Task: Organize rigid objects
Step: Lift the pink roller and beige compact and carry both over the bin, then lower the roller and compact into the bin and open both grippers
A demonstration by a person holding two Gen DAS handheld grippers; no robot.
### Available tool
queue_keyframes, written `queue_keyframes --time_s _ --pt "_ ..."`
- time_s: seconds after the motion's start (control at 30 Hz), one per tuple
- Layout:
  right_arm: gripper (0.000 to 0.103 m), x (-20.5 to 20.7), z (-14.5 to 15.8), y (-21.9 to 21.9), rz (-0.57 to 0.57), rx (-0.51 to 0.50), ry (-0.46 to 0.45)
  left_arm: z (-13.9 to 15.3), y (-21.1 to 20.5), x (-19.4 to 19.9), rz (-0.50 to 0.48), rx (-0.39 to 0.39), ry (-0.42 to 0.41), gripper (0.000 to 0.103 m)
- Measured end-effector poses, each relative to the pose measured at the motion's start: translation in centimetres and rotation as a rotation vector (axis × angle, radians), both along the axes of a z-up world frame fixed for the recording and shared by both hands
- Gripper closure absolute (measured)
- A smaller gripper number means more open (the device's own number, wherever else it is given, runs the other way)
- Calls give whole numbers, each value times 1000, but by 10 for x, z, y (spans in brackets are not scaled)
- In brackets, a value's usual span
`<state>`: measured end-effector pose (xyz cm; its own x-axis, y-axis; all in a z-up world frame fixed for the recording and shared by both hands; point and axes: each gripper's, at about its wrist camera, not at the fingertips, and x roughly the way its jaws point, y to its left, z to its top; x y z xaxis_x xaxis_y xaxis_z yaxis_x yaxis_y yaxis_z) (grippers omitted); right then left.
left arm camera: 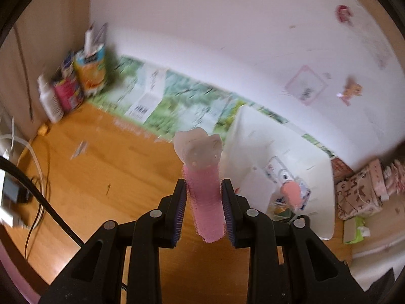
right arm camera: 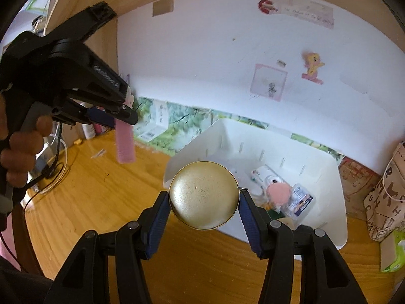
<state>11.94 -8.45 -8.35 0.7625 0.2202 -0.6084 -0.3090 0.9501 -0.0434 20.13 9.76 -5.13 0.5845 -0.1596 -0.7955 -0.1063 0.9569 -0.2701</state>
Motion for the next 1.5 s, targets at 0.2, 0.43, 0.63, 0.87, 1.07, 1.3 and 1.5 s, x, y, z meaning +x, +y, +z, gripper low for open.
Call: queue_keyframes --time_s 0.2,0.43,0.63,0.87,1.07,1.3,1.5 --pt "48 4 0 -9 -50 3 -41 17 -17 -8 -103 -17 -145 73" --pt "48 7 -1 -22 -135 21 -92 25 -42 -13 -239 -25 -261 73" --pt "48 7 -3 -35 -206 32 -140 25 -68 -13 -337 39 -335 73" --pt "48 17 -10 -51 -287 41 -140 10 -94 -4 -396 138 -354 73" --pt "48 27 -20 -59 -329 34 -120 -6 -106 7 -418 187 -326 72" --pt "45 36 -30 -63 -346 21 -79 -19 -116 14 -430 226 -271 52" --pt "32 35 -28 -58 -323 9 -80 -12 -112 9 -393 247 -304 26"
